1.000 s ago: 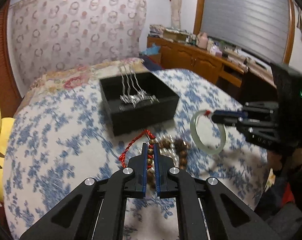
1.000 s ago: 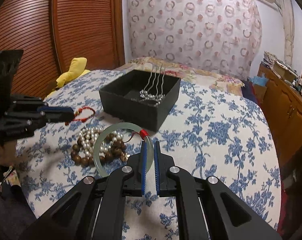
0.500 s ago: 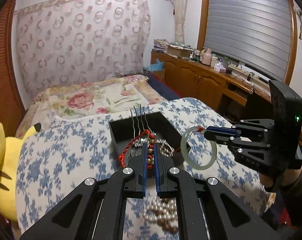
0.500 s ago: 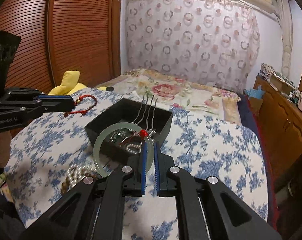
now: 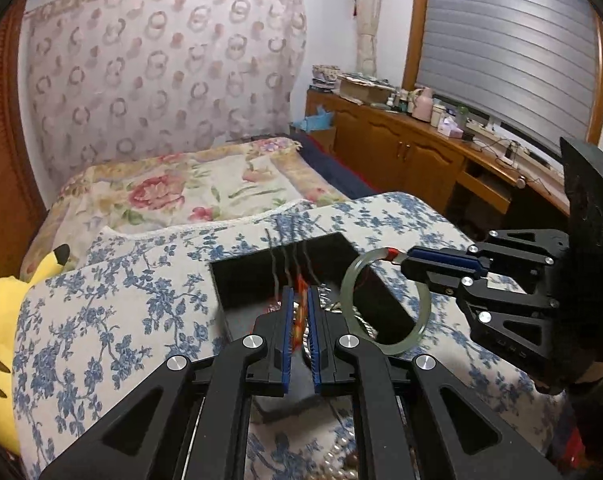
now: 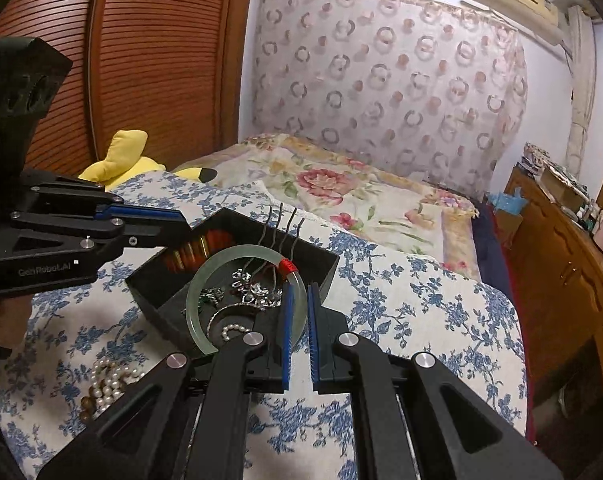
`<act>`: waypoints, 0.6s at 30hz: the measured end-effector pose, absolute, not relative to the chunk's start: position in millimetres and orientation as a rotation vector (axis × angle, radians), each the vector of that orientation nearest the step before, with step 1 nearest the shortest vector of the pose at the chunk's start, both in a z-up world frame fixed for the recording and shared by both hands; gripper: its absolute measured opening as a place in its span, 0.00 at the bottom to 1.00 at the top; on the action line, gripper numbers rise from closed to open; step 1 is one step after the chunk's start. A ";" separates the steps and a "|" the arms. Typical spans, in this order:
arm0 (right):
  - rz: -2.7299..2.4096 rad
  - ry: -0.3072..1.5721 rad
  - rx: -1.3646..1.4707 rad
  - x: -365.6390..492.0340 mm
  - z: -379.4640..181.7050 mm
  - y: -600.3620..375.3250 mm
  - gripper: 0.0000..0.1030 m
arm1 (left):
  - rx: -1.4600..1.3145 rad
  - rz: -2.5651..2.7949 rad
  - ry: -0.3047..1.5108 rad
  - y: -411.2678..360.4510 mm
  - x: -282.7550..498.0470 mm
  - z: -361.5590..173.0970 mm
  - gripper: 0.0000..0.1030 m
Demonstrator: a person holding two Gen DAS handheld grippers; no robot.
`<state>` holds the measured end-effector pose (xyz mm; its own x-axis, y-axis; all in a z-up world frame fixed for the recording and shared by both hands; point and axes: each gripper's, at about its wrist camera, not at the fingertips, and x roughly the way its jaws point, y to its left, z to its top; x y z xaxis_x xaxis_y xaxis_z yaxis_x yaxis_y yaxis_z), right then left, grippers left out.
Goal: Organize jewelry
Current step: 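Lower the jade bangle and red bracelet into the box and open both tools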
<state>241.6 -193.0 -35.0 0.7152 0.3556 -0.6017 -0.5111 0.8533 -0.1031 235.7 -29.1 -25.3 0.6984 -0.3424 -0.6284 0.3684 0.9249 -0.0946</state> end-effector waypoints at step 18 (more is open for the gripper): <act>0.584 0.663 -0.268 278.2 -51.7 -162.8 0.09 | -0.029 -0.235 0.651 29.4 243.8 -32.7 0.93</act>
